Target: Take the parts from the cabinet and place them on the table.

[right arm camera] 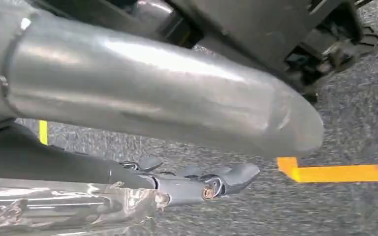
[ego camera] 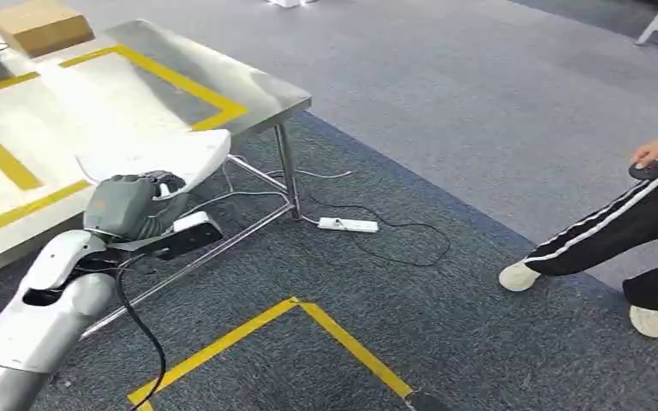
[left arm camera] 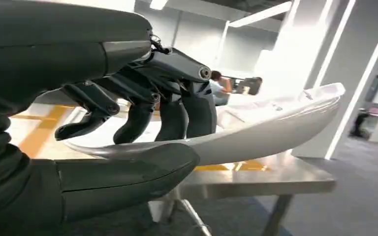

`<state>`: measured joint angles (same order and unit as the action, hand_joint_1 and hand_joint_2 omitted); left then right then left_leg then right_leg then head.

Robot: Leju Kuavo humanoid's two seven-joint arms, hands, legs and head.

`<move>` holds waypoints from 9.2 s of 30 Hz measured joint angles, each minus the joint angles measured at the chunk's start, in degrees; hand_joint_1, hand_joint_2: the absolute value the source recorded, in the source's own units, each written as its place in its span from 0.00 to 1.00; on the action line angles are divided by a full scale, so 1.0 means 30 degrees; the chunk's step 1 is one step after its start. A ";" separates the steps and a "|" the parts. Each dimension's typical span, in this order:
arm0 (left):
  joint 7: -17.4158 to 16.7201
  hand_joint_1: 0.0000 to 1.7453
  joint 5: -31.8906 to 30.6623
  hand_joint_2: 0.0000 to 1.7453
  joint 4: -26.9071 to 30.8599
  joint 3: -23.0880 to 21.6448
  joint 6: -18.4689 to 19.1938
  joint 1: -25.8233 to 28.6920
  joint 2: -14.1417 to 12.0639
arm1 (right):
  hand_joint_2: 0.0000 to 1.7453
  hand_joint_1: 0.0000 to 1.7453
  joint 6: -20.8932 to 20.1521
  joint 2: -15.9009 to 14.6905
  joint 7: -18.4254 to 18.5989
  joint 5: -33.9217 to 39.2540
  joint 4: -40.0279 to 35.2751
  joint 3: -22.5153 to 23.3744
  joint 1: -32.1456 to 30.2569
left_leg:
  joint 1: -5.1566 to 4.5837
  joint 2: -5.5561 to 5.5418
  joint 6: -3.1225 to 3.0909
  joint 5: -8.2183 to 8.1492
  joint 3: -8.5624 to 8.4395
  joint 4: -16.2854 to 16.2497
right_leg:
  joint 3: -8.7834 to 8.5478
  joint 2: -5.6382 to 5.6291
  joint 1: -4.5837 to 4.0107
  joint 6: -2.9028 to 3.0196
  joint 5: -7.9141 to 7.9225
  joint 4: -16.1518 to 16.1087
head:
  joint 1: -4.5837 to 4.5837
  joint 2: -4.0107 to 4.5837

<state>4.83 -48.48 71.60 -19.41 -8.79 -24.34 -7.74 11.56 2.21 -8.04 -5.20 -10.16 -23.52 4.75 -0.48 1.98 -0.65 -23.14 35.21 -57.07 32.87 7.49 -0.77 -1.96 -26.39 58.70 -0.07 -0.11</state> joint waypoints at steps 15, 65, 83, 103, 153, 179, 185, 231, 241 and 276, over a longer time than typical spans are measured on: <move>0.0000 1.00 0.0029 1.00 -0.0044 -0.0029 0.0007 0.0004 0.0168 | 0.00 0.00 -0.0182 -0.0219 -0.0066 0.0204 0.0015 0.0015 -0.0106 | 0.0397 -0.3544 0.0695 0.0636 0.0566 0.0068 | 0.0000 -0.3399 0.0540 0.0103 0.0080 -0.0026 | 0.0088 0.0000; -0.0401 1.00 -0.0241 1.00 -0.0364 -0.0277 -0.0582 -0.0264 0.0685 | 0.00 0.00 -0.0270 -0.0292 0.0022 0.0080 0.0022 0.0313 -0.0190 | 0.0153 -0.0788 -0.0115 0.0216 0.0435 -0.0098 | 0.1685 -0.2381 0.0257 -0.0424 -0.2911 0.4519 | 0.0139 0.0000; 0.3418 1.00 -0.2937 1.00 -0.0678 -0.2769 -0.1326 -0.1338 0.0554 | 0.00 0.00 -0.0860 -0.0198 -0.0211 0.0095 0.0015 0.0459 0.0212 | 0.0108 -0.1683 0.0024 0.0636 0.0493 0.0170 | 0.0395 -0.2883 0.0257 0.0119 0.0098 0.0115 | 0.0088 0.0000; 0.4233 1.00 -0.3243 1.00 -0.1275 -0.5500 -0.1341 -0.1609 0.1370 | 0.00 0.00 -0.0874 0.0065 -0.0372 0.0116 0.0021 0.0627 0.0066 | 0.0086 -0.1681 0.0353 0.0684 0.0579 0.0186 | 0.0420 -0.2878 0.0310 0.0123 0.0216 0.0036 | 0.0103 0.0000; 0.5151 1.00 -0.2543 1.00 -0.1530 -0.6178 -0.1574 -0.0882 0.1341 | 0.00 0.00 -0.0845 0.0538 -0.0117 -0.0561 0.0015 0.0627 0.0066 | 0.0445 -0.1087 0.0859 -0.0247 0.0484 -0.0802 | 0.0282 -0.2930 0.0749 0.0093 -0.0129 0.0359 | 0.0248 0.0000; 0.5260 1.00 -0.2696 1.00 -0.1530 -0.6164 -0.2017 -0.0558 0.1100 | 0.00 0.00 -0.0670 0.0546 -0.0160 -0.0714 0.0022 0.0634 -0.0004 | -0.0207 -0.1135 -0.0089 -0.0857 -0.0989 0.0165 | 0.1099 -0.2664 0.0349 -0.0203 0.0303 -0.0016 | 0.0330 0.0000; 0.5370 1.00 -0.2696 1.00 -0.1479 -0.6149 -0.2157 -0.0413 0.0918 | 0.00 0.00 -0.0656 0.0574 -0.0175 -0.0808 0.0007 0.0634 -0.0011 | -0.0124 -0.0969 0.0532 -0.1398 0.0526 -0.2787 | 0.0390 -0.2660 0.0469 0.0514 0.0356 -0.0134 | 0.0124 0.0000; 0.5486 1.00 -0.2725 1.00 -0.1450 -0.6186 -0.2076 -0.0180 0.0991 | 0.00 0.00 -0.0772 0.0633 -0.0131 -0.1078 -0.0007 0.0626 0.0146 | 0.0108 -0.0881 -0.0226 0.0481 0.0571 0.0025 | -0.0378 -0.2617 0.0450 -0.0517 -0.2369 0.2143 | -0.0014 0.0000; 0.5486 1.00 -0.2725 1.00 -0.1479 -0.6236 -0.2047 -0.0088 0.1114 | 0.00 0.00 -0.0787 0.0633 -0.0131 -0.1078 0.0007 0.0627 0.0041 | -0.0233 -0.1028 -0.0074 -0.1103 -0.1193 0.0099 | 0.1158 -0.2650 0.0070 0.0243 0.0976 -0.0011 | -0.0079 0.0000; 0.6564 1.00 -0.3271 1.00 -0.2986 -0.8757 -0.1865 -0.0018 0.3183 | 0.00 0.00 -0.1005 0.0691 0.0058 -0.1661 -0.0007 0.0627 0.0202 | 0.0240 -0.0964 0.0343 0.0752 0.0730 0.0066 | -0.0715 -0.2661 0.0485 -0.0387 -0.0541 -0.0681 | -0.0225 0.0000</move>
<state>24.52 -58.29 62.64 -45.68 -14.38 -24.40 1.81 8.55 4.28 -7.87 -10.18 -10.19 -21.64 5.35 0.24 -0.91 0.37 -20.88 37.40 -56.88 30.72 -0.49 0.68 -3.12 -28.01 56.66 -0.74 -0.11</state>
